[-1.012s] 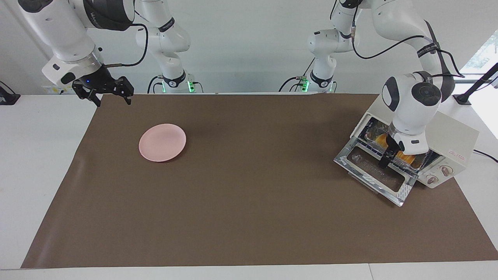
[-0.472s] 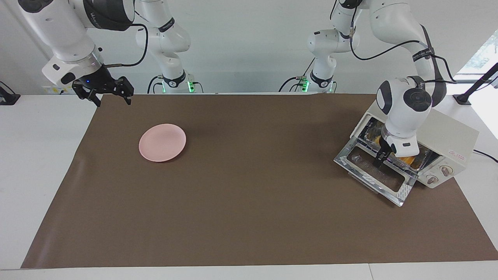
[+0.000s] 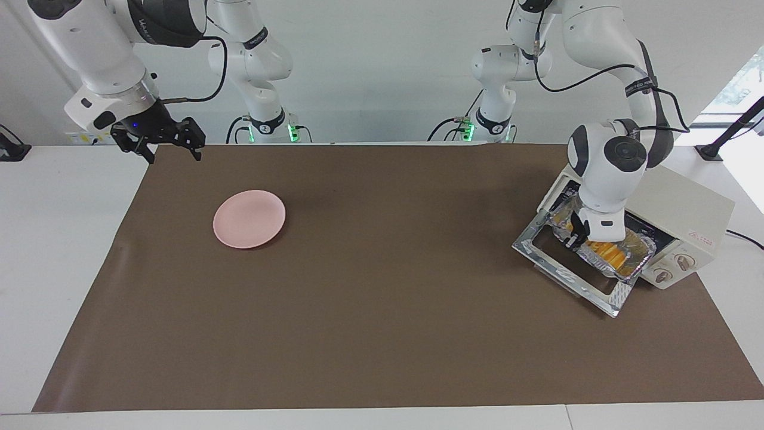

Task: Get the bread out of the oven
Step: 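Pull the foil tray out and set it on the table center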

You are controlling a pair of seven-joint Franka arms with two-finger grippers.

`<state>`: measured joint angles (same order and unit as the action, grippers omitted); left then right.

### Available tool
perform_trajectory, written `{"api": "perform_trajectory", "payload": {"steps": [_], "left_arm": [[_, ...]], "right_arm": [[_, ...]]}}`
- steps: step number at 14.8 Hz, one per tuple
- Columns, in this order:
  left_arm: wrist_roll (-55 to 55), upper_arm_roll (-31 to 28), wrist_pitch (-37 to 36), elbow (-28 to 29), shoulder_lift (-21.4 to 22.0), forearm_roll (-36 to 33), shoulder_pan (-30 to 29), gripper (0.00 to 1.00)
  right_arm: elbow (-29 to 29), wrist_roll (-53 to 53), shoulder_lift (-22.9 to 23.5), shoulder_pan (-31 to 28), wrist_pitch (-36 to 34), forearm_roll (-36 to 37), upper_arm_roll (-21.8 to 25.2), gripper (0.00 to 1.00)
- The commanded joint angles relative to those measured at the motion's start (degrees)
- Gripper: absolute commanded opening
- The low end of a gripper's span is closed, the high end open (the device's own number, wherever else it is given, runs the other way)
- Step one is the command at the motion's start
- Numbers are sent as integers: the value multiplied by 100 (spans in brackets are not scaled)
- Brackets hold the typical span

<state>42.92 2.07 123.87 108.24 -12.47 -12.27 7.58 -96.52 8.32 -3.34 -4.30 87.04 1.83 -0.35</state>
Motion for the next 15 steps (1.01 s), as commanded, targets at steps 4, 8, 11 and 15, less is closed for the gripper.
{"api": "perform_trajectory", "payload": {"steps": [4,8,11,15], "left_arm": [[-513,21,-584,-1271,-555,75,1744,0],[-706,12,-513,-1384,-922,515,2729,0],[-689,12,-496,-1806,-1477,524,3065,0],[-697,12,-259,-1578,-1530,533,3153,0]], "right_arm": [[-95,65,-105,-88,-38,-34,-70,100],[-95,65,-105,-88,-38,-25,-70,100],[-95,65,-105,-88,-38,-34,-70,100],[-95,65,-105,-97,-38,-34,-70,100]]}}
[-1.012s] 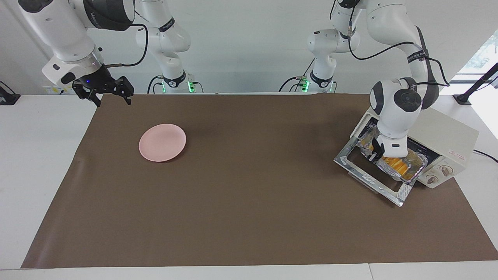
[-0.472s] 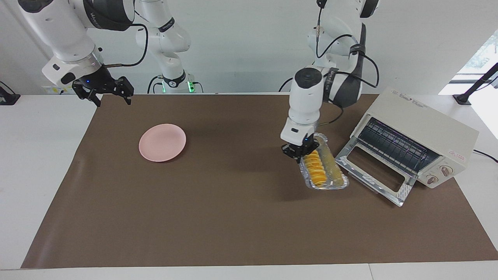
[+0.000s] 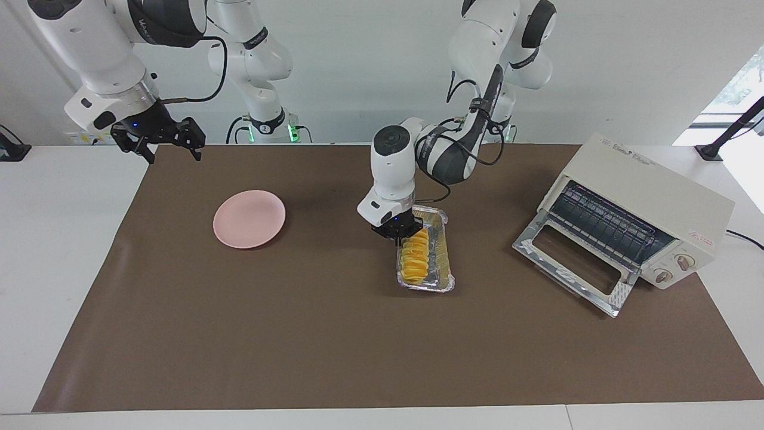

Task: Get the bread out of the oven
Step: 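Pull the foil tray out and set it on the table center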

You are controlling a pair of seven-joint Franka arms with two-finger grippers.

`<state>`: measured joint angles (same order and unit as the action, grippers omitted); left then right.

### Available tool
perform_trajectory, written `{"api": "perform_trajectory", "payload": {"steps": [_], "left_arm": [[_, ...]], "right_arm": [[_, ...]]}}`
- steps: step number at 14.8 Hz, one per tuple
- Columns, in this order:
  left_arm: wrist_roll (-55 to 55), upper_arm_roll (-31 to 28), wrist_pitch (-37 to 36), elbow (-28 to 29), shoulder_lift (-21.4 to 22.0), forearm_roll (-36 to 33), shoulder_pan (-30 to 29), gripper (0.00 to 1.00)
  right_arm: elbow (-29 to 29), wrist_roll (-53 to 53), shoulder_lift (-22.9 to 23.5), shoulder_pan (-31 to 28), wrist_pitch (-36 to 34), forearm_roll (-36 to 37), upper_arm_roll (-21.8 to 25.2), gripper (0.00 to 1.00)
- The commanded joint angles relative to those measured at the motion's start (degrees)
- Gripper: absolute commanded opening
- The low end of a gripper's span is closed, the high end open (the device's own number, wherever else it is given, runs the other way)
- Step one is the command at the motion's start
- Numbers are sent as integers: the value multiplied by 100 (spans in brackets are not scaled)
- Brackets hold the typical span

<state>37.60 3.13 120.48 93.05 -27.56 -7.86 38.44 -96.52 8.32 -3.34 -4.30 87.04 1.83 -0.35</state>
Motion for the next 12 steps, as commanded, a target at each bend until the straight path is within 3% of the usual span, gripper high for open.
{"api": "perform_trajectory", "payload": {"steps": [1,2,3,6,12], "left_arm": [[-157,-93,72,-68,-47,100,67,15],[-139,-93,20,-86,-48,101,58,69],[-131,-111,28,-94,-39,101,49,100],[-174,-163,-94,-86,407,127,-283,100],[-366,-155,-1366,-121,1787,461,-2066,100]], "right_arm": [[-95,65,-105,-88,-38,-25,-70,100],[-95,65,-105,-88,-38,-34,-70,100],[-95,65,-105,-88,-38,-34,-70,100],[-95,65,-105,-88,-38,-34,-70,100],[-95,100,-105,-114,-196,-34,-61,100]]}}
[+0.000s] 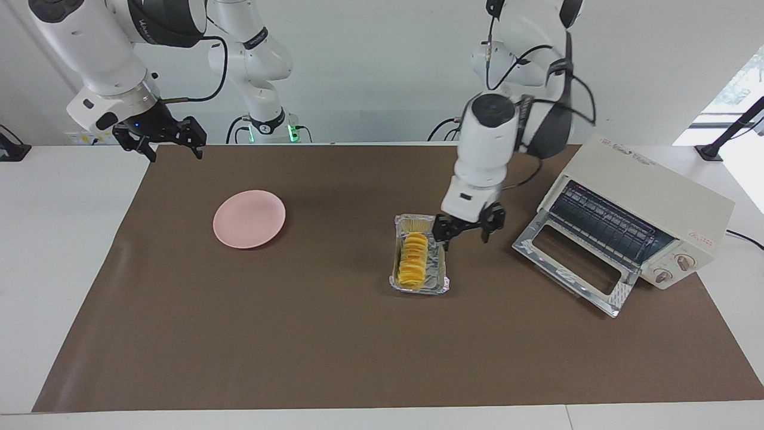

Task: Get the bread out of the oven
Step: 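Release the tray and retract the left gripper to the oven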

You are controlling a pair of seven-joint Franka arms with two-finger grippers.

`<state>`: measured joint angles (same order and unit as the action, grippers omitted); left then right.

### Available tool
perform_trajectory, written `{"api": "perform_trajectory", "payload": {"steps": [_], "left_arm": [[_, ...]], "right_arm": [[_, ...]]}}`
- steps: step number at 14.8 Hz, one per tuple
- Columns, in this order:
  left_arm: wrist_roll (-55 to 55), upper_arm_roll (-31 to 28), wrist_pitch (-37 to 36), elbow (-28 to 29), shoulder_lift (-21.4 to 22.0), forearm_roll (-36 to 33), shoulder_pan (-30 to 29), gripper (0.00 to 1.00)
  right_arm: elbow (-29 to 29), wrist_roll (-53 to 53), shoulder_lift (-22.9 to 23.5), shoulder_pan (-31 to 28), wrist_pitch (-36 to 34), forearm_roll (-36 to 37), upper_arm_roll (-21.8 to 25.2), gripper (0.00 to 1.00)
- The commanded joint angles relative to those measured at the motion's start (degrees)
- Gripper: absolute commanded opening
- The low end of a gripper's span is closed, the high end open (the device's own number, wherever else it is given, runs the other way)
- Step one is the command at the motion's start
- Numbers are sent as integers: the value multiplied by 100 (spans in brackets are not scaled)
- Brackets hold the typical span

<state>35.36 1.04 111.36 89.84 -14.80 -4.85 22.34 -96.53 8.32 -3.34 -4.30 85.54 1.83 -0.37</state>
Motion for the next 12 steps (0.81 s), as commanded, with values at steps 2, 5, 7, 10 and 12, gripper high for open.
{"api": "perform_trajectory", "payload": {"steps": [2,5,7,10,12], "left_arm": [[-1349,54,-1314,191,880,169,-1035,100],[-2769,45,-2257,209,1311,160,-1609,100],[-3139,45,-2749,262,1505,169,-1846,100],[-3194,45,-3190,349,1751,160,-1873,100],[-3255,63,-3077,454,1770,169,-1882,100]], "right_arm": [[-77,82,-114,-115,-185,-34,-51,100],[-76,47,-184,-89,-283,-42,-43,100],[-138,-180,-193,25,-82,-60,-130,100],[-409,-1198,-193,402,322,-393,-166,100],[-595,-1839,-158,902,770,-438,-166,100]]}}
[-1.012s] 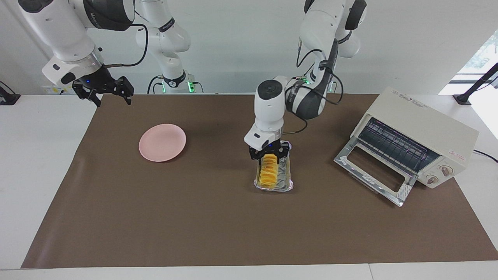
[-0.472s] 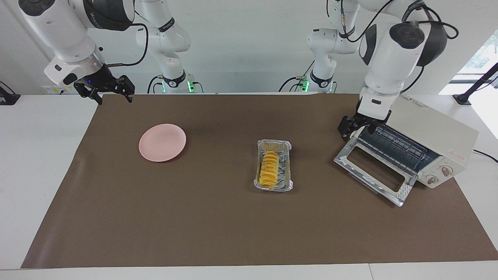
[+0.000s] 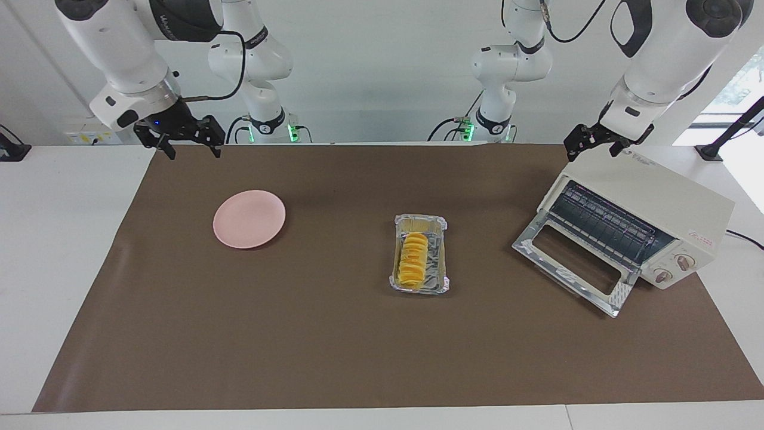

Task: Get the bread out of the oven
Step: 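Reach the right gripper over the foil tray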

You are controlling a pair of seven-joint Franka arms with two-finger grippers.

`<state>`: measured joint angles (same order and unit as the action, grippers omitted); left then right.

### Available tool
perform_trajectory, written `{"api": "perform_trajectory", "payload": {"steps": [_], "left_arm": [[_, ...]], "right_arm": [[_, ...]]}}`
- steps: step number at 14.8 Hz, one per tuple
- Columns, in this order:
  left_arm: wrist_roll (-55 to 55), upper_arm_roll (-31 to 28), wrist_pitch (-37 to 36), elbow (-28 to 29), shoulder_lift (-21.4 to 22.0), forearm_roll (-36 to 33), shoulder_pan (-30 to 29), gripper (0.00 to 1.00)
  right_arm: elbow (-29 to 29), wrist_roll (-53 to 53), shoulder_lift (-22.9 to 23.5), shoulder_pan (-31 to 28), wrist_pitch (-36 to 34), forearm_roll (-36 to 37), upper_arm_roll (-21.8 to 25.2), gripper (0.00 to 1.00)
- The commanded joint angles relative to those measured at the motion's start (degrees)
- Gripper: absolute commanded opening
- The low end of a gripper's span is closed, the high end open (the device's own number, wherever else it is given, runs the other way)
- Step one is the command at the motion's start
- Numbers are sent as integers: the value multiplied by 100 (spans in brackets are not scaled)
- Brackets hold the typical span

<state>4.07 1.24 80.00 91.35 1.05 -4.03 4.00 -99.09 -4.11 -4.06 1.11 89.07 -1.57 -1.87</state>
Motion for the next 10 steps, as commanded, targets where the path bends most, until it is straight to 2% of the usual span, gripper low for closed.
{"api": "perform_trajectory", "payload": {"steps": [1,5,10], "left_arm": [[-143,61,146,330,193,87,-48,100],[-240,87,235,454,246,87,-101,100],[-240,78,200,410,255,87,-57,100]], "right_arm": [[-339,-1183,114,737,653,-98,-15,100],[-190,-2539,914,1741,1586,-125,-15,100],[-128,-3639,1601,2393,2527,-125,-7,100]]}}
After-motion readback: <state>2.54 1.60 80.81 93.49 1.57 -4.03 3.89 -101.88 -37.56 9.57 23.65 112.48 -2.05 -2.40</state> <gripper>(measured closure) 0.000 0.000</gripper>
